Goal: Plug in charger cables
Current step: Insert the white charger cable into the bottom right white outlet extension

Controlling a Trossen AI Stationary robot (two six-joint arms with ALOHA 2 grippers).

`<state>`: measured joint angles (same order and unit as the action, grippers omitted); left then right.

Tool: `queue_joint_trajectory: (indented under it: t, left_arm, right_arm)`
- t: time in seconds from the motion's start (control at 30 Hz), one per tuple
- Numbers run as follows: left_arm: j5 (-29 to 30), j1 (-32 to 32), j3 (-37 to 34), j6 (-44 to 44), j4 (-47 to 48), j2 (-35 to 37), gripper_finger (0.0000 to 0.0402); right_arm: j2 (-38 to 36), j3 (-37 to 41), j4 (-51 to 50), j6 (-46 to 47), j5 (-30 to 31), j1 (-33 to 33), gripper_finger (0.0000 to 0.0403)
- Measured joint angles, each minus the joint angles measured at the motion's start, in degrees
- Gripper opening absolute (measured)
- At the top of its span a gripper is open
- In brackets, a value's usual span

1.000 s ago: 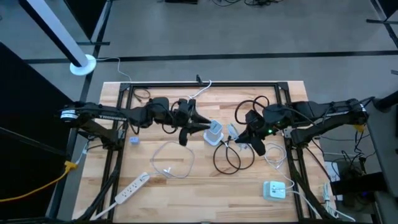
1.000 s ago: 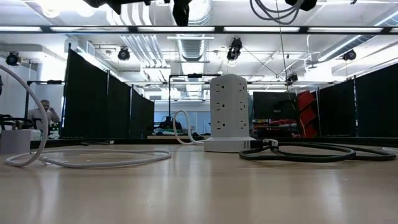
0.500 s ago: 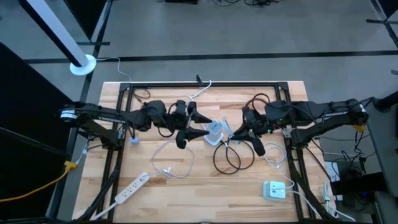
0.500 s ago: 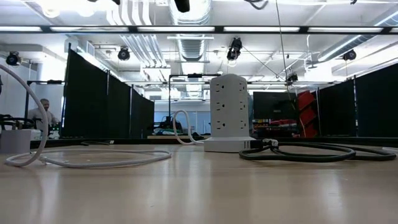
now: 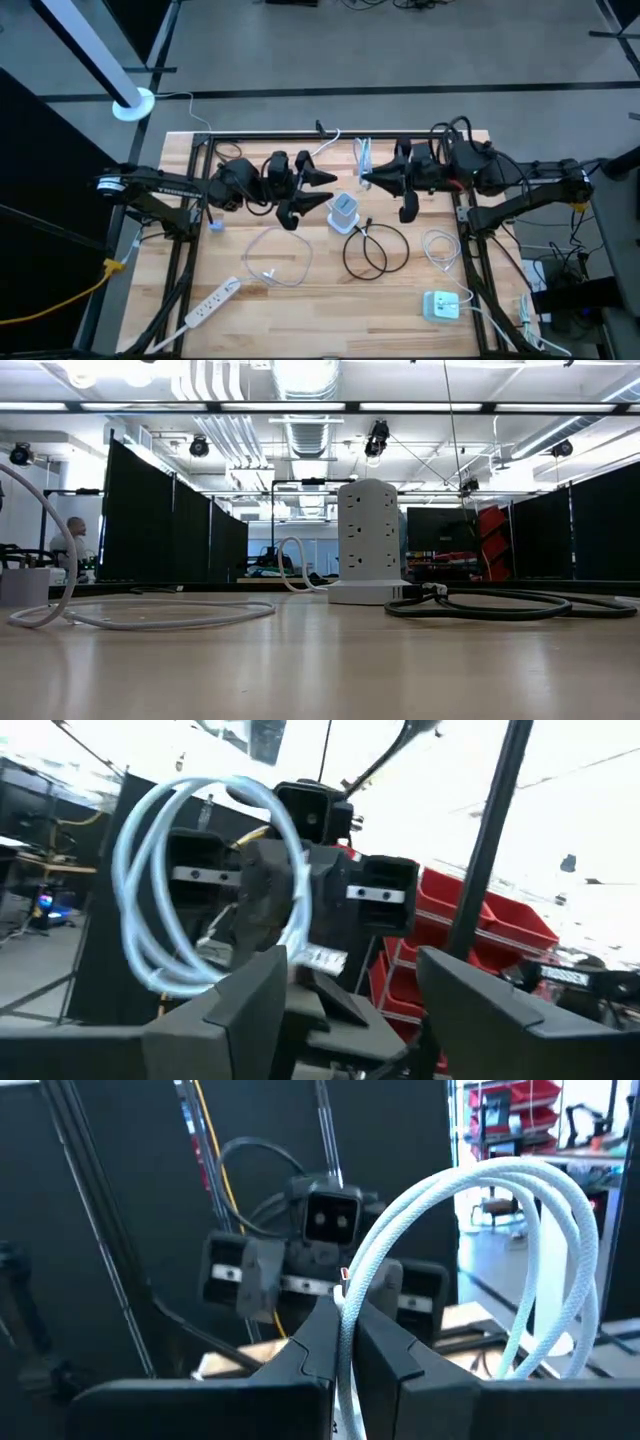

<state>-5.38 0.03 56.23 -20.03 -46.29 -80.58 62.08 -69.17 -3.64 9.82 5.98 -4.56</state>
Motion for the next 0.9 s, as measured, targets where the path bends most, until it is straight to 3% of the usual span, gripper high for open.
queue_joint_trajectory:
  t: [0.63,0.77,0.9]
  left_arm:
    - [1.28,-0.33,0.0,2.48,-2.15,-5.63,0.0149]
    - [7.91,-0.32,0.0,3.42,-1.85,-6.29,0.0157]
    - [10.71,-0.35,0.0,7.58,-1.89,-6.29,0.0194]
  right_arm:
    - [5.97,0.11,0.66,2.98,-0.39,-0.04,0.0006]
    - [6.39,0.11,0.79,3.15,-0.29,-0.04,0.0006]
    - [6.36,0.11,0.77,3.24,0.18,-0.02,0.0005]
